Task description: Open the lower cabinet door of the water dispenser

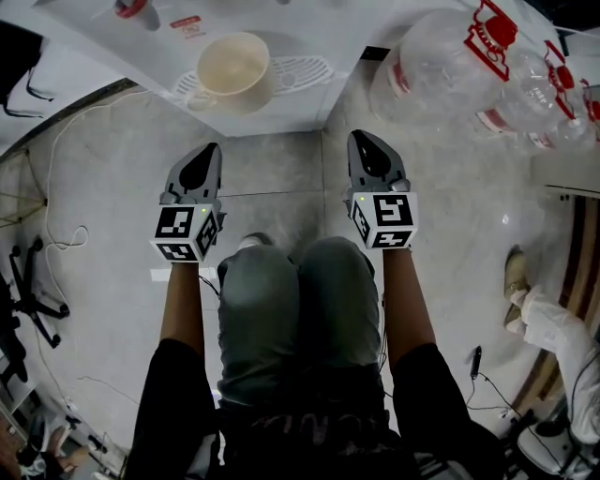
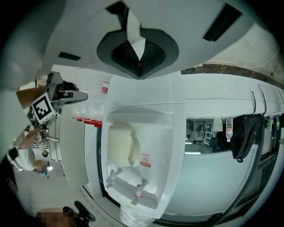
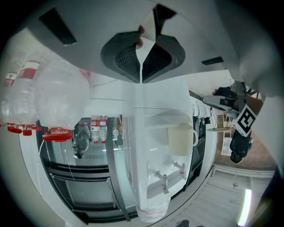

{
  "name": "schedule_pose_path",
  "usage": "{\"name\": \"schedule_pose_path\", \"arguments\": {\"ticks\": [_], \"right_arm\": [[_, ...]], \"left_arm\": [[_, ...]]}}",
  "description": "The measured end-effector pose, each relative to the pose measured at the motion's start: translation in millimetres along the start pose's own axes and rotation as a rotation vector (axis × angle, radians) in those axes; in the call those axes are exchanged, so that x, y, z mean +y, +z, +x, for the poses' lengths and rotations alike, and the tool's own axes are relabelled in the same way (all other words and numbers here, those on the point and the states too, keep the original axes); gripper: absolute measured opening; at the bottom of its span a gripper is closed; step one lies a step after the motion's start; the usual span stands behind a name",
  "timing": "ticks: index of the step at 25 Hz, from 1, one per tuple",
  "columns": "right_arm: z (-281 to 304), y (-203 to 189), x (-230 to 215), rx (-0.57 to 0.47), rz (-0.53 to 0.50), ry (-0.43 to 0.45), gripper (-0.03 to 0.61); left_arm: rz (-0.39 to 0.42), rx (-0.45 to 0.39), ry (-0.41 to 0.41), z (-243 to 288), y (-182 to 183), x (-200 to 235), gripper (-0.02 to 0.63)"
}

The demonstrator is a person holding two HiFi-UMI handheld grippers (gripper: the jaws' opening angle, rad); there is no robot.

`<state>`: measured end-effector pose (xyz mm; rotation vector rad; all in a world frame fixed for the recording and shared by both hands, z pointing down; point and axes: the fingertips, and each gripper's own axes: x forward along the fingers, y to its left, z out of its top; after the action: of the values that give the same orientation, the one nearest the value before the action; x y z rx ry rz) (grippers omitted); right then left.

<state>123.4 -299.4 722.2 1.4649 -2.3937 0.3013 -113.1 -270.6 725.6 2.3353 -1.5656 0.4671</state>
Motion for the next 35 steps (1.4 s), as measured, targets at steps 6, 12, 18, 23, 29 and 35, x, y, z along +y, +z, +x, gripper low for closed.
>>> {"name": "schedule_pose_path", "arguments": {"ticks": [6, 12, 18, 23, 29, 35], "right_arm": [[23, -15, -6, -0.015, 0.018, 0.024, 0.07], [47, -27, -7, -0.008, 0.029, 0.078, 0.149], [67, -36, -2, 0.002, 0.029, 0.122, 0.226], [89, -34, -2, 0.012, 0.019, 0.154, 0.262], [107, -27, -2, 0.016, 0.004, 0.172, 0.267], [114, -24, 3, 0.021, -0.024, 0.198, 0.265]], "left_arm": [[0.029, -0.003, -0.009, 22, -14, 2, 0.012], [0.046, 0.007, -0.012, 30, -32, 10, 0.012], [0.036, 0.024, -0.016, 36, -51, 17, 0.012], [0.06, 0.041, -0.045, 39, -59, 12, 0.012], [0.05, 0.053, -0.047, 37, -70, 15, 0.012], [0.046, 0.058, -0.042, 32, -74, 19, 0.012]]}}
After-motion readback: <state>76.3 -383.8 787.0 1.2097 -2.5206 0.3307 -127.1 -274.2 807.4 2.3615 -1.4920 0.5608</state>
